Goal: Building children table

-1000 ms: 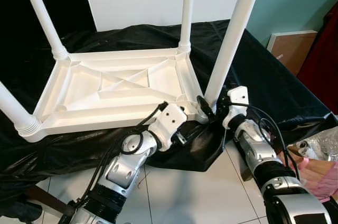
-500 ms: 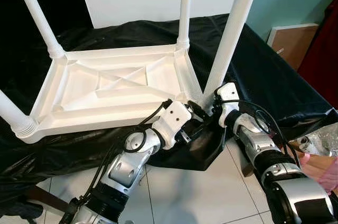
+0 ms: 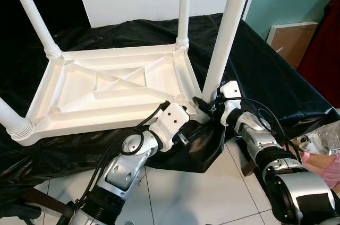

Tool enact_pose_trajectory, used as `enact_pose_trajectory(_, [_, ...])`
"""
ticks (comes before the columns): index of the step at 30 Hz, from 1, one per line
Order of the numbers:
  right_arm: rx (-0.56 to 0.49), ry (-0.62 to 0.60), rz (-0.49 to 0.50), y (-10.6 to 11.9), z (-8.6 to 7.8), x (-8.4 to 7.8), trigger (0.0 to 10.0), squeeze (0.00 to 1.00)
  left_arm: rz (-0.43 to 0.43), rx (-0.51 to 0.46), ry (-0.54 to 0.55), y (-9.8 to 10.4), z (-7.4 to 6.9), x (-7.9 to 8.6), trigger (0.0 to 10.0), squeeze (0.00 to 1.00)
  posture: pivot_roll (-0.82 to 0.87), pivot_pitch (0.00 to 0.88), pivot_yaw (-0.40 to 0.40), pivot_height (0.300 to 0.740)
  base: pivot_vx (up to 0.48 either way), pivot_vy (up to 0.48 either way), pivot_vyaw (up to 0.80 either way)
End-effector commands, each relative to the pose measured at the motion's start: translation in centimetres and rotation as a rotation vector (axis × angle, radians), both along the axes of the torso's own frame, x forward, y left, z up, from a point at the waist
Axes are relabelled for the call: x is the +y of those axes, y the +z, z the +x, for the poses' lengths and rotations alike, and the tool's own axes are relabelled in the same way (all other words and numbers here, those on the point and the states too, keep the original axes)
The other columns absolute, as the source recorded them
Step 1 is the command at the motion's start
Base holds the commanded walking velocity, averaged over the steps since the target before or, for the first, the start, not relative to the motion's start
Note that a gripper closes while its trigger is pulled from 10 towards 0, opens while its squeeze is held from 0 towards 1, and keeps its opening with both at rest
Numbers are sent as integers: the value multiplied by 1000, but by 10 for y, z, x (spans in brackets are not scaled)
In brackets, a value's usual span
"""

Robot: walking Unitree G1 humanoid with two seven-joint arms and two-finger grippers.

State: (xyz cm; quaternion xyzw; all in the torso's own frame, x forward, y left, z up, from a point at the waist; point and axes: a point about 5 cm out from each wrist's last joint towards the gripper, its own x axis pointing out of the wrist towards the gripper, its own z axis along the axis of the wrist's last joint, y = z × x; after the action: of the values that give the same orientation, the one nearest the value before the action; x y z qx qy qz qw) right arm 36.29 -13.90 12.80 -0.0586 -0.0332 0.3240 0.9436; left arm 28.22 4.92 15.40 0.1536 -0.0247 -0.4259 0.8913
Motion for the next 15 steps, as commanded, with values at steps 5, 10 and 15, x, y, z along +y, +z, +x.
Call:
enact_pose_trajectory(5, [58, -40, 37, -15, -5, 6, 10000, 0, -3, 9, -3, 1, 1, 1, 10000, 0, 39, 26, -62, 740, 0, 0, 0])
enact_pose_trajectory(10, [83, -148, 68, -19, -4, 8, 10000, 0, -2, 13, 2, -2, 0, 1, 10000, 0, 38, 15, -68, 740, 0, 0, 0])
enact_pose_trajectory(15, [131, -278, 102, -27, -4, 11, 10000, 0, -6, 21, 11, -5, -1, 2, 10000, 0, 36, 9, -69, 740, 0, 0, 0])
